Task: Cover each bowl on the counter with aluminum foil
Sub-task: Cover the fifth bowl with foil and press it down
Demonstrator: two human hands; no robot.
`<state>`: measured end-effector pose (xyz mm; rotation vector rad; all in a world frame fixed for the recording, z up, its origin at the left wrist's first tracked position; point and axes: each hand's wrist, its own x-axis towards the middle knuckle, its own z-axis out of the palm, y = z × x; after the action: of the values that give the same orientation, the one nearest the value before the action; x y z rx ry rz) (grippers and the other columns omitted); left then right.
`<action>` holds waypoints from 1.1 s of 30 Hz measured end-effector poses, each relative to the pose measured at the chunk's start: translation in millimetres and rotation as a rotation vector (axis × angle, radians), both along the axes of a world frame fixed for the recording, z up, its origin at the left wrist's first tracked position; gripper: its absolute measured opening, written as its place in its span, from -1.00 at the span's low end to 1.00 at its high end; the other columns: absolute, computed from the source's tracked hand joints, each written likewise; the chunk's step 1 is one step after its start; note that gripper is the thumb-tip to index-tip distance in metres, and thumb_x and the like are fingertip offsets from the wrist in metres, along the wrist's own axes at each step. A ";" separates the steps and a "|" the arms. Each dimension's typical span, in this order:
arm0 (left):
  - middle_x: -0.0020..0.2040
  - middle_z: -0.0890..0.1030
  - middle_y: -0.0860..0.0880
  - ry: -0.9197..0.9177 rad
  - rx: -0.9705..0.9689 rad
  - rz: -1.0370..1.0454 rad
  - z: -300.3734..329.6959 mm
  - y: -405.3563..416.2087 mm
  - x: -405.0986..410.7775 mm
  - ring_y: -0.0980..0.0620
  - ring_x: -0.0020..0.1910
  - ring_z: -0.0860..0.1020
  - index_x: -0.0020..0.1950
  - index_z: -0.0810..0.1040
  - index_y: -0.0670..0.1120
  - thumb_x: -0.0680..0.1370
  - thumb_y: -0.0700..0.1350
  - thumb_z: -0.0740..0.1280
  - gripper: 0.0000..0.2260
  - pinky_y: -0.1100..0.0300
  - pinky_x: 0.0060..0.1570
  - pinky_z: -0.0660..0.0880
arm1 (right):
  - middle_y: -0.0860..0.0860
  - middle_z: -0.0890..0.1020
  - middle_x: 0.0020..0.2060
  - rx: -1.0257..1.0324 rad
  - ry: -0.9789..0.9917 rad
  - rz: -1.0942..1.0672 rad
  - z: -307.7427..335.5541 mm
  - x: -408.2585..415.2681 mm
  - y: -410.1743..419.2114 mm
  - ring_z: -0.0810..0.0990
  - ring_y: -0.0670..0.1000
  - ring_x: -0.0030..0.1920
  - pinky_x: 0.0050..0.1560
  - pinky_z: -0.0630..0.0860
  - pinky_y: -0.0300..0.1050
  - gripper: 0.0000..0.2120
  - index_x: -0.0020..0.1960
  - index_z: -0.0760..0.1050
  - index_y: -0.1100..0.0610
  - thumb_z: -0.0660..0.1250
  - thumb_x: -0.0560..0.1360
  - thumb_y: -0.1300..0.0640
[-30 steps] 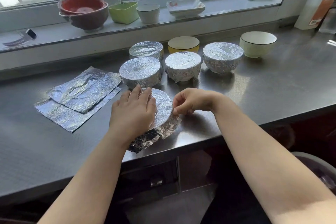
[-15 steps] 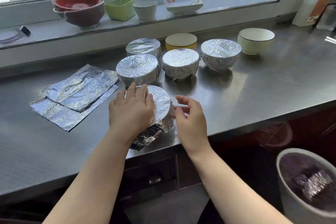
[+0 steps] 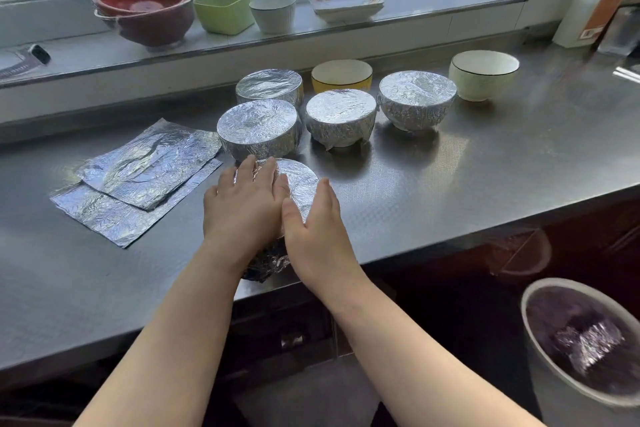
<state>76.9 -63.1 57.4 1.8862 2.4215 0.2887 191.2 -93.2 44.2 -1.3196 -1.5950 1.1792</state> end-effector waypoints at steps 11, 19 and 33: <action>0.60 0.09 0.01 -0.009 -0.009 -0.019 1.7 -1.5 -0.2 -0.11 0.56 0.04 0.56 0.12 0.15 0.65 0.17 -0.09 -0.53 -0.11 0.45 0.05 | 0.10 0.45 0.38 -0.234 0.172 -0.067 -22.2 -6.2 31.8 0.42 0.08 0.36 0.40 0.33 0.07 -0.46 0.50 0.23 0.15 0.01 0.64 -0.15; 0.61 0.06 0.02 -0.008 -0.023 -0.028 2.9 -3.3 -0.3 -0.11 0.56 0.01 0.58 0.08 0.15 0.65 0.19 -0.11 -0.52 -0.13 0.45 0.03 | -0.10 0.65 -0.34 -0.479 0.560 0.048 -32.5 14.3 37.8 0.59 -0.19 -0.30 -0.20 0.46 -0.30 -0.42 0.00 0.54 0.15 -0.11 0.66 -0.21; 0.60 0.05 0.05 -0.003 -0.031 -0.029 1.0 -1.2 -0.3 -0.08 0.56 0.02 0.56 0.09 0.18 0.65 0.20 -0.09 -0.53 -0.14 0.45 0.04 | -0.29 0.39 0.00 -0.166 0.382 0.057 -18.4 14.2 15.2 0.34 -0.17 0.20 0.31 0.18 -0.12 -0.33 0.57 0.06 -0.12 0.07 0.52 -0.28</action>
<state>76.5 -64.4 58.4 1.9052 2.3806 0.2507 205.4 -78.1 25.7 -1.0723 -1.2867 1.5230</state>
